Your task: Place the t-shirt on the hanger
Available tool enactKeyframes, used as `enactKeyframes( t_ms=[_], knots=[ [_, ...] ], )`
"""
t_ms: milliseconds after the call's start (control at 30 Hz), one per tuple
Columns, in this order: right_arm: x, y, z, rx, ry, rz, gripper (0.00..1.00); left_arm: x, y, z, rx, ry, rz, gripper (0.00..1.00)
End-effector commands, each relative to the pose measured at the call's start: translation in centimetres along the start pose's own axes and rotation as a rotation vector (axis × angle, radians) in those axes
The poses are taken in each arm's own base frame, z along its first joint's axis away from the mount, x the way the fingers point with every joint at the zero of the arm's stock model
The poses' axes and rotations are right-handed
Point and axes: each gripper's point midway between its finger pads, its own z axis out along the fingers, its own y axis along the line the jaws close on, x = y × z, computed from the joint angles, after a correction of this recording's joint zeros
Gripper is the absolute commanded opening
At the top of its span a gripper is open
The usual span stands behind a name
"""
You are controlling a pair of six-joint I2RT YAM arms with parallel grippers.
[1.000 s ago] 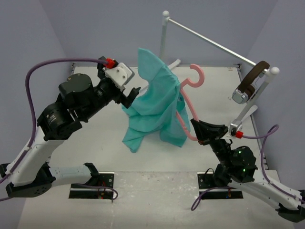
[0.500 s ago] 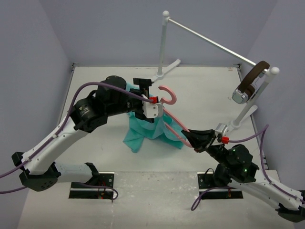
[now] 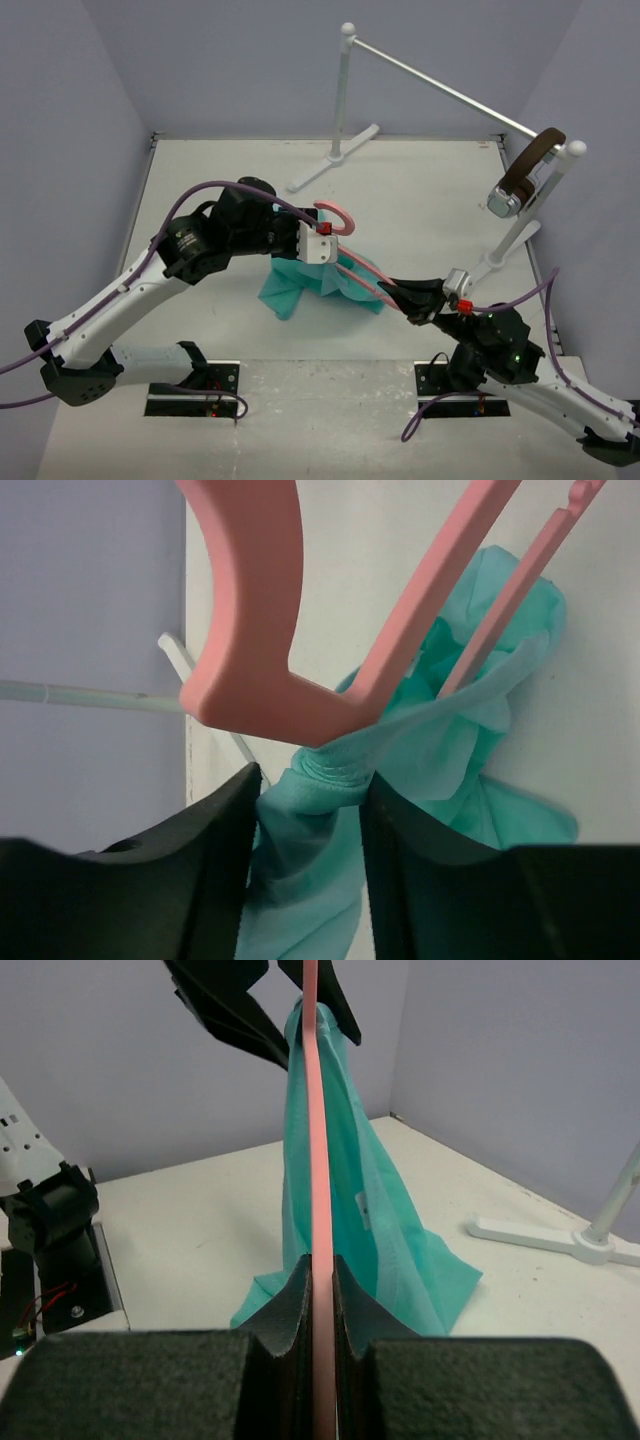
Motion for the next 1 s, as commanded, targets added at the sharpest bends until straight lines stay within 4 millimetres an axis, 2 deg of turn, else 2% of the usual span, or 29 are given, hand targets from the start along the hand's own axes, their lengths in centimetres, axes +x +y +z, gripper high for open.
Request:
enactKeyframes(
  t_ms=[0,67,267,300,367,400,433,467,500,567,600,700,800,867,933,967],
  knots=[
    [-4.3,0.4,-0.2,-0.041,-0.146,-0.064,0.00,-0.4,0.8,-1.2,-0.053,-0.012,-0.015,0.10],
    [-4.4,0.3,-0.2,-0.033,-0.149,-0.069,0.00,-0.5,0.9,-1.5,-0.068,-0.018,-0.019,0.00],
    [-5.4,-0.3,-0.6,0.000,-0.183,-0.066,0.00,-1.2,0.5,-2.7,-0.090,-0.071,-0.047,0.00],
    [-5.4,-0.5,-0.4,0.015,-0.177,-0.055,0.06,-1.6,0.6,-3.0,-0.100,-0.094,-0.051,0.00],
    [-5.4,-1.7,-0.1,0.089,-0.157,-0.011,0.44,-1.6,0.5,-3.0,-0.108,-0.105,-0.076,0.00],
    [-5.5,-2.4,0.0,0.131,-0.150,0.023,0.68,-1.3,0.7,-3.0,-0.121,-0.091,-0.093,0.00],
    [-5.4,-3.1,0.1,0.178,-0.134,0.059,0.84,-0.8,0.8,-2.9,-0.137,-0.069,-0.114,0.00],
    [-5.0,-3.8,0.2,0.228,-0.112,0.090,0.94,-0.4,1.0,-2.8,-0.152,-0.046,-0.136,0.00],
    [-4.9,-5.0,-0.2,0.307,-0.094,0.135,0.99,0.3,1.2,-2.8,-0.170,-0.015,-0.155,0.00],
    [-4.6,-7.6,-1.6,0.497,-0.059,0.254,0.99,1.8,1.5,-2.9,-0.213,0.057,-0.191,0.00],
    [-3.1,-7.8,-2.3,0.548,-0.015,0.349,0.99,2.4,1.6,-2.9,-0.232,0.078,-0.206,0.00],
    [-0.9,-7.8,-3.7,0.633,-0.009,0.603,0.94,3.1,2.2,-3.4,-0.303,0.095,-0.239,0.00],
    [1.3,-7.3,-4.2,0.643,-0.036,0.738,0.88,3.6,3.0,-3.7,-0.364,0.117,-0.272,0.00],
    [2.2,-7.2,-4.0,0.638,-0.063,0.787,0.87,3.8,3.1,-3.6,-0.375,0.125,-0.284,0.00],
    [3.1,-5.9,-2.2,0.581,-0.019,0.795,0.86,3.4,3.0,-3.3,-0.359,0.100,-0.288,0.00],
    [2.8,-5.6,-1.8,0.566,-0.014,0.807,0.86,3.3,2.8,-3.2,-0.353,0.093,-0.291,0.00]
  ],
)
